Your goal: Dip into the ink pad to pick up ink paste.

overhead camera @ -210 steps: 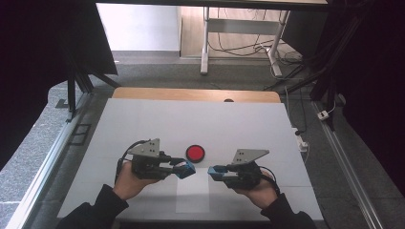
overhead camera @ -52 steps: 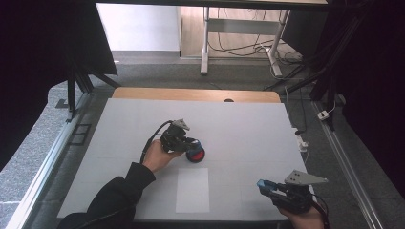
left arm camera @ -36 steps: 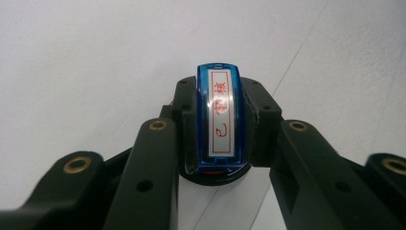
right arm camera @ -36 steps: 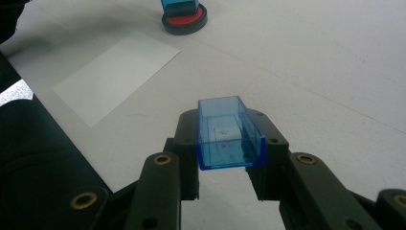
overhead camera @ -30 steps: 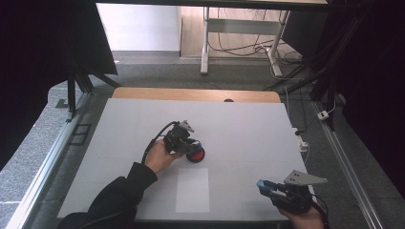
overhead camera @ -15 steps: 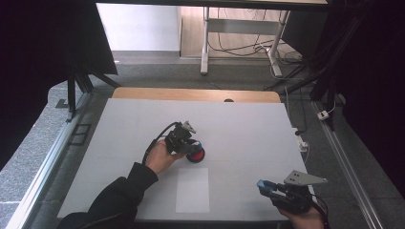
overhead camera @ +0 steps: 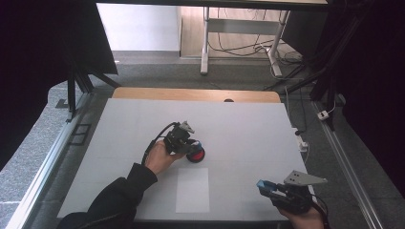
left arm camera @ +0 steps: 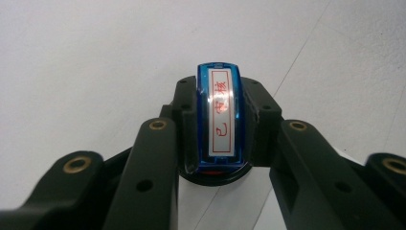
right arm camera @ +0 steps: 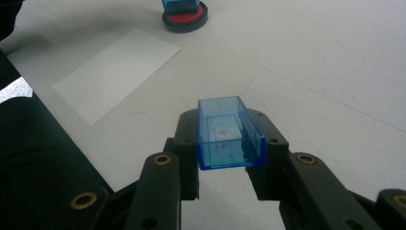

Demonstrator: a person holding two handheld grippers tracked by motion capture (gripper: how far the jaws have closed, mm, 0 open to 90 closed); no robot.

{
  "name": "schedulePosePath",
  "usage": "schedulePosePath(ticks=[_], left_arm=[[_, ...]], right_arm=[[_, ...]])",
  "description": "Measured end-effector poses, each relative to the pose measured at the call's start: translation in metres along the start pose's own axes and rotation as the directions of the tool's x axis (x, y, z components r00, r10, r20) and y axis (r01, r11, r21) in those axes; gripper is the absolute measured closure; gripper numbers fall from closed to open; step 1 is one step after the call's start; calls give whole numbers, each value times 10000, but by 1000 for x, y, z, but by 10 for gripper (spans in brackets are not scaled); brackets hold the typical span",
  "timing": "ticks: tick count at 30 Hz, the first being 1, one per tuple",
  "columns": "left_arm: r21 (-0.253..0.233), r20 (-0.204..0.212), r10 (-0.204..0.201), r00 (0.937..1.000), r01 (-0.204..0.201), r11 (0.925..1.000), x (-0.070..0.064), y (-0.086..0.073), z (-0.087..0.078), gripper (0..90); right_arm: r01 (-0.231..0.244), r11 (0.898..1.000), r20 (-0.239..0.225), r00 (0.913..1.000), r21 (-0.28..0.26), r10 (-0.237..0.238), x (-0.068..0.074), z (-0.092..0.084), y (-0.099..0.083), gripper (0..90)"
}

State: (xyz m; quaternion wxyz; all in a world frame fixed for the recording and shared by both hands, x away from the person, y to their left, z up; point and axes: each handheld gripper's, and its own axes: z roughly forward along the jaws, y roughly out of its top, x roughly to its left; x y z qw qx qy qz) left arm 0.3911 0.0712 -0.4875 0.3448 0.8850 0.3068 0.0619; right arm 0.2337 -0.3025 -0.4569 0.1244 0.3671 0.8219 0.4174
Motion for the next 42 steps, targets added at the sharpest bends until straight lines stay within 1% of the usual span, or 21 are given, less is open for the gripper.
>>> schedulePosePath(ticks=[3,5,6,9,12,14,17,20,22,24,28,32,42], left_arm=[[-56,70,-16,10000,16,10000,1,0,-1,708],[-141,214,-104,9997,107,9998,3,-1,-1,707],[-247,306,-87,9995,94,9997,4,-1,-2,707],[-668,543,-229,9983,265,9974,7,0,-10,707],[-1069,590,-173,9981,236,9940,8,2,-20,706],[-1302,514,-135,9986,201,9913,7,2,-28,706],[-1499,481,-58,9988,130,9886,6,3,-35,706],[-1442,371,97,9993,-42,9895,3,3,-36,706],[-1453,310,141,9994,-95,9893,1,4,-35,706],[-1391,333,158,9993,-111,9902,0,3,-34,706],[-1217,326,190,9993,-149,9925,-2,2,-28,706],[-965,264,250,9993,-224,9951,-2,0,-20,706],[-527,280,112,9995,-97,9986,-2,-3,-5,706]], right_arm=[[3,10000,-1,10000,-12,-3,0,0,0,680],[-18,10000,-36,10000,-25,18,0,0,0,680],[-20,10000,-49,10000,-30,20,-1,0,0,680],[3,10000,-22,10000,-6,-3,-1,-1,0,680],[-29,10000,-72,10000,-64,28,-1,0,0,680],[-23,10000,-77,10000,-60,23,-1,0,0,680],[-5,10000,-24,10000,-7,5,-1,-1,0,680],[-9,10000,-22,10000,-2,9,-1,-1,0,680],[-7,10000,-19,10000,1,7,-1,-1,0,680],[-8,10000,-20,10000,-2,8,-1,-1,0,680],[-22,10000,-77,10000,-8,21,-1,0,0,680],[-8,10000,-37,10000,2,8,-1,-1,0,680],[-34,10000,-104,9999,-51,33,-1,0,-1,680]])
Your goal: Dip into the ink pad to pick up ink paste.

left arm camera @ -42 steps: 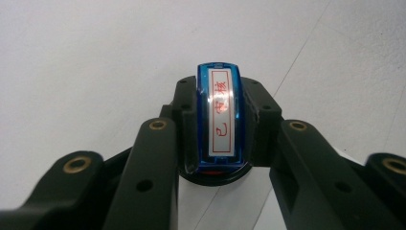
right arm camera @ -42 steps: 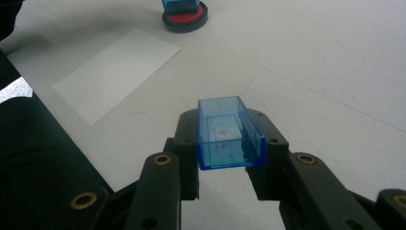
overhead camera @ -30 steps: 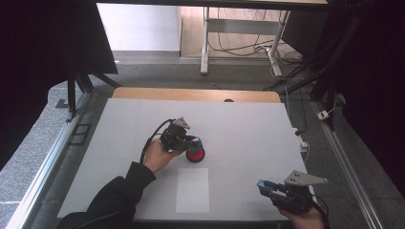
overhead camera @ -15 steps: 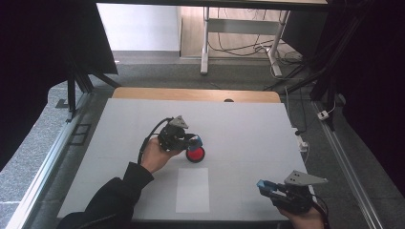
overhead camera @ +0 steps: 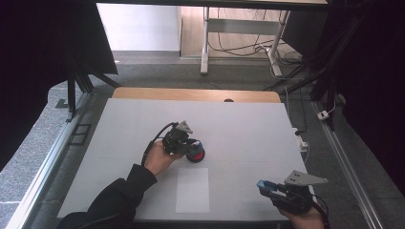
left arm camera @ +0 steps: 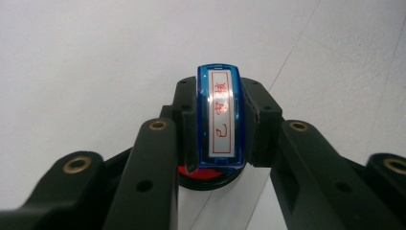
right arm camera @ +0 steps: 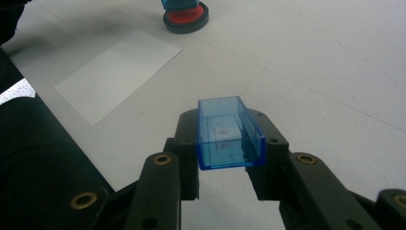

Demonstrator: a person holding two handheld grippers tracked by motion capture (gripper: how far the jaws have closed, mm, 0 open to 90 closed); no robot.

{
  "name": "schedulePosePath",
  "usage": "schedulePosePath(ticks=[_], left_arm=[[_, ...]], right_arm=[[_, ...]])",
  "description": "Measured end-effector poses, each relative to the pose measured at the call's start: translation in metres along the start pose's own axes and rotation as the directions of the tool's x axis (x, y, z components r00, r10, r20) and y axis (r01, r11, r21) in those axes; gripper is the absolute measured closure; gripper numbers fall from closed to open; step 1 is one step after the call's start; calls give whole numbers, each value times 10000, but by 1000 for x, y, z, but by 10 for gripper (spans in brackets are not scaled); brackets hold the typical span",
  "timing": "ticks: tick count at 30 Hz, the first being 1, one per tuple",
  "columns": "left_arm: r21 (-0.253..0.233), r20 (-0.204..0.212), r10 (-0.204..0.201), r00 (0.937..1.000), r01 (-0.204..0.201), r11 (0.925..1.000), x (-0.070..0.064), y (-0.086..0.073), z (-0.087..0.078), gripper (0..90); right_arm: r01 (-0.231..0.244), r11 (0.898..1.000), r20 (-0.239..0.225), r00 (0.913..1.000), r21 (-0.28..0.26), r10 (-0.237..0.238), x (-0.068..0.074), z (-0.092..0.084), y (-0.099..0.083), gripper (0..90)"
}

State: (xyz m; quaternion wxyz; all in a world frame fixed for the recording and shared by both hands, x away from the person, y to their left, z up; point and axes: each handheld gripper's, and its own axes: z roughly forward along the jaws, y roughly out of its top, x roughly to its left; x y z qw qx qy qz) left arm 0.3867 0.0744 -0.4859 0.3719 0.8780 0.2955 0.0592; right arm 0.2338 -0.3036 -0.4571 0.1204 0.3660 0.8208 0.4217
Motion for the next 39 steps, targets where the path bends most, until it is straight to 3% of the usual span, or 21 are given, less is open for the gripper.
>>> schedulePosePath(ticks=[8,13,20,25,31,39], left_arm=[[119,-95,-14,10000,16,9999,0,-1,5,706],[378,-374,330,9988,-316,9988,-6,3,6,708],[900,-977,1008,9901,-921,9917,-18,8,8,710],[899,-871,794,9930,-715,9934,-16,9,8,710],[654,-261,1,9997,16,9979,-4,6,7,710],[583,254,-652,9975,637,9963,7,4,7,710]], right_arm=[[-3,10000,-2,10000,6,3,0,0,0,680],[-6,10000,4,10000,15,6,0,0,0,680],[25,10000,56,10000,79,-25,0,0,0,680],[24,10000,59,10000,86,-25,0,0,0,680],[21,10000,60,10000,86,-22,0,0,0,680],[5,10000,15,10000,86,-5,0,0,0,680]])
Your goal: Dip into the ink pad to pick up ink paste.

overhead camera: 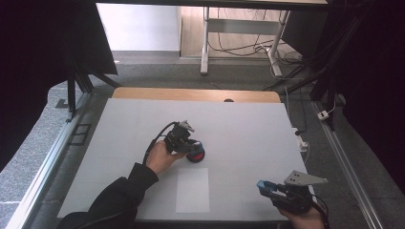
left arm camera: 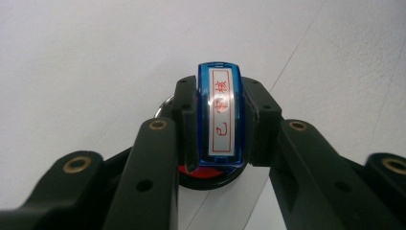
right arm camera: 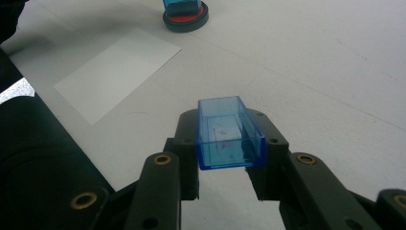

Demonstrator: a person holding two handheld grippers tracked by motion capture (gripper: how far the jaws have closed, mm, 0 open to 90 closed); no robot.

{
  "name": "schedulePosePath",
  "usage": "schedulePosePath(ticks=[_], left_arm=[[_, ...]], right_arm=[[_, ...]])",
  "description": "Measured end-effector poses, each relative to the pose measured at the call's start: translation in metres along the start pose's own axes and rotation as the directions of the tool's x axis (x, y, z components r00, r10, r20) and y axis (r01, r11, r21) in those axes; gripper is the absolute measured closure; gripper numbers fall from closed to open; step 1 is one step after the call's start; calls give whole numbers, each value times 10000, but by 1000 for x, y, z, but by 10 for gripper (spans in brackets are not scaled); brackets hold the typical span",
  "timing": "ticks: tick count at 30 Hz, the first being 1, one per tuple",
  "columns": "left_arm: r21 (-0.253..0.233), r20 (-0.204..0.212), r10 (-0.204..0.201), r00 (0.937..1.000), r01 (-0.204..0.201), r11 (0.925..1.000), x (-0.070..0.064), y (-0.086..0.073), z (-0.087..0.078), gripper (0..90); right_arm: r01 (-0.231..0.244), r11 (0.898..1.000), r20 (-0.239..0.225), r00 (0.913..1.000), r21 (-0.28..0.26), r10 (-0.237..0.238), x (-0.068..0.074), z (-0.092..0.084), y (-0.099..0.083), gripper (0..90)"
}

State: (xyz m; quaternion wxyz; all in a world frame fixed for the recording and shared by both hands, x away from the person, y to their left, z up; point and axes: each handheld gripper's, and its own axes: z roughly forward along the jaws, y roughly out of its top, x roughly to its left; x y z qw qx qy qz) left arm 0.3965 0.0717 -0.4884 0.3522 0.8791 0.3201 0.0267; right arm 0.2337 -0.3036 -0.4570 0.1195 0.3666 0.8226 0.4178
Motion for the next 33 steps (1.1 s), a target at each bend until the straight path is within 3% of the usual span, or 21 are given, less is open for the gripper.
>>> schedulePosePath(ticks=[6,13,29,33], left_arm=[[-66,22,-50,10000,50,10000,0,-1,0,709],[94,-514,484,9975,-480,9988,-9,1,1,709],[-136,-186,99,9998,-102,9999,-3,-1,-1,706],[-384,-119,4,9999,-9,9993,0,-1,-5,705]], right_arm=[[-1,10000,-3,10000,-4,1,0,0,0,680],[37,10000,49,10000,7,-37,0,0,0,680],[87,10000,25,10000,-15,-87,0,0,-1,680],[68,10000,20,10000,-27,-68,0,0,-1,680]])
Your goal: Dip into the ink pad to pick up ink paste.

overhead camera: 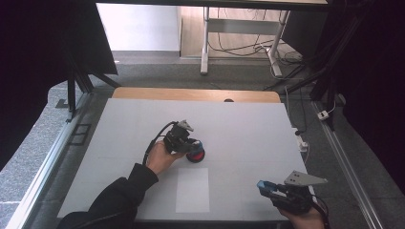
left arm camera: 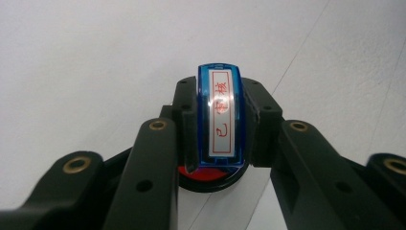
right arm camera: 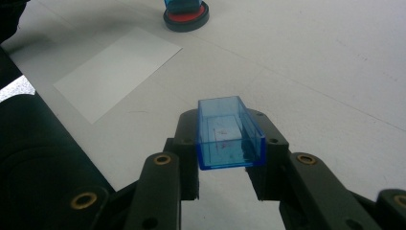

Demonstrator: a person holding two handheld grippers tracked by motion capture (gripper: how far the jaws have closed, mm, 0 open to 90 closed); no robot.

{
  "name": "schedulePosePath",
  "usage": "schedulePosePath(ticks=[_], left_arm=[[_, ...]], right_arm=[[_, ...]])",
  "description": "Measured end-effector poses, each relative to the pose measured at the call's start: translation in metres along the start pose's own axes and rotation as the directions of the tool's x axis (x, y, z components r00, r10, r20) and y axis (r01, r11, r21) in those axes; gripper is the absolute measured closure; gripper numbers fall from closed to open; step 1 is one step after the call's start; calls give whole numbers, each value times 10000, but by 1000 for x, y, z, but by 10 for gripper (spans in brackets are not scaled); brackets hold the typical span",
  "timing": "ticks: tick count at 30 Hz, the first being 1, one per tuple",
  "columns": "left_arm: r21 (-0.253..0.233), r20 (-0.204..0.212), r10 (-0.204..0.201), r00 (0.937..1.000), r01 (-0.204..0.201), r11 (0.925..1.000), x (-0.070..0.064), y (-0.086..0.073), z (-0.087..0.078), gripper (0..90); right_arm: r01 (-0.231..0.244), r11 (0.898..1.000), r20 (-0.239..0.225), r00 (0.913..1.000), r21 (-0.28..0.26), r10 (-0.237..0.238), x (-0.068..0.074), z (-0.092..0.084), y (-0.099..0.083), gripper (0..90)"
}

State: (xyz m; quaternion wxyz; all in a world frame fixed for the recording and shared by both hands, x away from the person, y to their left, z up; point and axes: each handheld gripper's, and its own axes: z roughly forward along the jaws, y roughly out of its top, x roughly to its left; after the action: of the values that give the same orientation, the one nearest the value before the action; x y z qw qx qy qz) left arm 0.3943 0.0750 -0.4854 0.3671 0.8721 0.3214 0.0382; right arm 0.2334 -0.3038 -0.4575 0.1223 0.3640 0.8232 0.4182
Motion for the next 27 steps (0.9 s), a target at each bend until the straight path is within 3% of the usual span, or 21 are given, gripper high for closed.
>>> schedulePosePath(ticks=[7,20,27], left_arm=[[-275,150,52,9999,-48,9996,-1,-1,-8,705],[-842,591,646,9962,-595,9947,-11,-2,-28,704],[-1030,782,734,9942,-652,9925,-17,-6,-39,704]], right_arm=[[19,10000,-12,10000,-27,-19,1,0,0,680],[145,9999,12,9999,-37,-145,2,-1,0,680],[233,9997,-4,9997,21,-233,3,-1,0,680]])
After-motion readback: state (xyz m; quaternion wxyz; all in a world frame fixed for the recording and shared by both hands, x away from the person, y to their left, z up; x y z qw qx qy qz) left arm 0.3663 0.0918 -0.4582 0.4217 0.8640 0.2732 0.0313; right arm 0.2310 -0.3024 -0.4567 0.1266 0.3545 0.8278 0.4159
